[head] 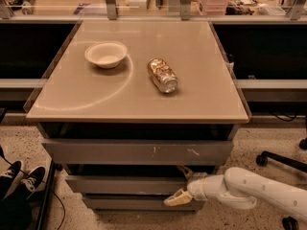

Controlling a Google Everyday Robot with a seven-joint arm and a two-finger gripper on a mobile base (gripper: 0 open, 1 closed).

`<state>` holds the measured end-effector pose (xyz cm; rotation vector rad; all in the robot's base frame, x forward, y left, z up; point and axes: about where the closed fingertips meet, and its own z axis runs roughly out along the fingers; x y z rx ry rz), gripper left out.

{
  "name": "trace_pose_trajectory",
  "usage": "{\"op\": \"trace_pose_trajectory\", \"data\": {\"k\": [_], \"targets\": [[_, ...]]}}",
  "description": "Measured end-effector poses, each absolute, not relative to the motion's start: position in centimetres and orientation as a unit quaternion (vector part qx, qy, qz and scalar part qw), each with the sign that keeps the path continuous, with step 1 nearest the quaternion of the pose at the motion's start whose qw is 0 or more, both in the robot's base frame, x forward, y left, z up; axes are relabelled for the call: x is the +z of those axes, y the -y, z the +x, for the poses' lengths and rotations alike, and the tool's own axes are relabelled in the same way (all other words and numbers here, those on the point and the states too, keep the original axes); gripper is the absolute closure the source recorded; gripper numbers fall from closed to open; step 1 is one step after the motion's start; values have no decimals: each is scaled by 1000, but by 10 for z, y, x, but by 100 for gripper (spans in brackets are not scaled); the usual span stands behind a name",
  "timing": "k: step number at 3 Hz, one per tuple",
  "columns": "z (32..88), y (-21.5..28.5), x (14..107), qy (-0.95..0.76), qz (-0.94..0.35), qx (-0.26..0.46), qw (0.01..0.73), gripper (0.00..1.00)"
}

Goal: Open middle drawer

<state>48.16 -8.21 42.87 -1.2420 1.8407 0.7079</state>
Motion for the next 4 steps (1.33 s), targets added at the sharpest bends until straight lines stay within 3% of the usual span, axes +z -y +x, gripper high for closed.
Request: {"op": "trace_pose_trajectory", "data": {"k": [3,4], "targets": [[482,82,429,-726,-490,279,394,87],[482,82,429,-726,-490,279,394,100]]}}
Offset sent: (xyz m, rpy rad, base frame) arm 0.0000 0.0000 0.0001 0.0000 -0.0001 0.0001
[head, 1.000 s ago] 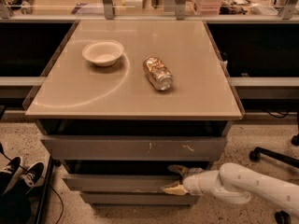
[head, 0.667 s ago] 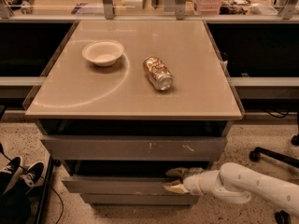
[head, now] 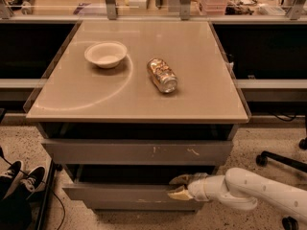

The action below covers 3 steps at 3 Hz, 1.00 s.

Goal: Open middle drawer

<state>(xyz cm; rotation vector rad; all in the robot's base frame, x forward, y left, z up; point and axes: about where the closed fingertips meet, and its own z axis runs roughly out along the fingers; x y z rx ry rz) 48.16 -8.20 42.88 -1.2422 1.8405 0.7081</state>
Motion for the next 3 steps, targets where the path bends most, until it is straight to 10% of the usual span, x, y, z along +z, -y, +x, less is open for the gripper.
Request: {"op": "trace_pose_trajectory", "data": {"k": [3], "targets": [[466,83,438,-729,-485,277,396,100]]}}
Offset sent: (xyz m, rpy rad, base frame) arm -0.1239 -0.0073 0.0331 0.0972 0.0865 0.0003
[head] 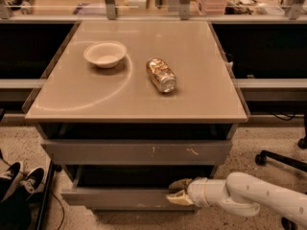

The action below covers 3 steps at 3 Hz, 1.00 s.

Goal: Open middle drawer

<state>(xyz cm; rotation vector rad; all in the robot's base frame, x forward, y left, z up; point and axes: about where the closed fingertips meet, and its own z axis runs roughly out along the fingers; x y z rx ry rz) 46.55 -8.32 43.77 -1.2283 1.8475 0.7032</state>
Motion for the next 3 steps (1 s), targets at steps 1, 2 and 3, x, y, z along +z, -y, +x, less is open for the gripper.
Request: {"op": "trace_pose_trajectory", "data": {"k": [1,2,3], "targets": [[439,83,440,-736,-465,278,407,100],[438,83,441,-736,-465,278,407,100],[416,81,439,-739,-454,282,410,81]]}}
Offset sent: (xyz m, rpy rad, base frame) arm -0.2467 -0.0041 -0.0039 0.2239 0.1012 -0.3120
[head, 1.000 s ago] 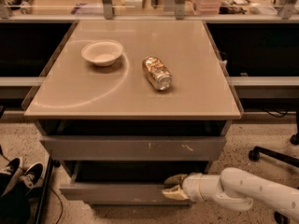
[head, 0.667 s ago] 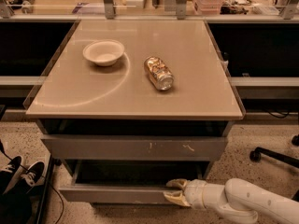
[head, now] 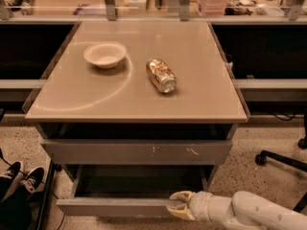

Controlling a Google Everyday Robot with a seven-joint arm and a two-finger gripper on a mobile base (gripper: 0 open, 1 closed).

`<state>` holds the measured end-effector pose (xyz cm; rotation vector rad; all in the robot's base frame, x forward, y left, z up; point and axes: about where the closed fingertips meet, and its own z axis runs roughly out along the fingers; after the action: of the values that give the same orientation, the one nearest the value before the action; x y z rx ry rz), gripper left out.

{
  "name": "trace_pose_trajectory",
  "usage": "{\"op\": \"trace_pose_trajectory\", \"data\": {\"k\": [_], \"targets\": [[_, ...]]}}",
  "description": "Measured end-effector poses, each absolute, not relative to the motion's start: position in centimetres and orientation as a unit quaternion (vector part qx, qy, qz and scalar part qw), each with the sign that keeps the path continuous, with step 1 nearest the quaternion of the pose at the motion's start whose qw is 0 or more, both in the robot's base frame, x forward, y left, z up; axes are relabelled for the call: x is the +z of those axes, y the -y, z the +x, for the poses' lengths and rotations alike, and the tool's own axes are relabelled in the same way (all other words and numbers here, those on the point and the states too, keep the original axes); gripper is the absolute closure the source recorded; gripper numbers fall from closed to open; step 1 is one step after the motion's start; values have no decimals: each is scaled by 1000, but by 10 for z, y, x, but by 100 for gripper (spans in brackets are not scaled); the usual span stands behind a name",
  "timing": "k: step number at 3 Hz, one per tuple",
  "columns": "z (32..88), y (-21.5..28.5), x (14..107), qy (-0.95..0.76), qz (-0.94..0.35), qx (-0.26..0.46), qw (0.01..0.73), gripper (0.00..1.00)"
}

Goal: Open middle drawer

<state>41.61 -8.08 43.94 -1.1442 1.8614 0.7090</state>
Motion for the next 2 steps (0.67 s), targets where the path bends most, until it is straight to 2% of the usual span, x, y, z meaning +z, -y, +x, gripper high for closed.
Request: {"op": "trace_pose_trajectory", "data": {"k": [1,2], "targets": [[415,82,441,-739,-454,282,410,59],[407,80,439,-739,-455,293,402,61]]}}
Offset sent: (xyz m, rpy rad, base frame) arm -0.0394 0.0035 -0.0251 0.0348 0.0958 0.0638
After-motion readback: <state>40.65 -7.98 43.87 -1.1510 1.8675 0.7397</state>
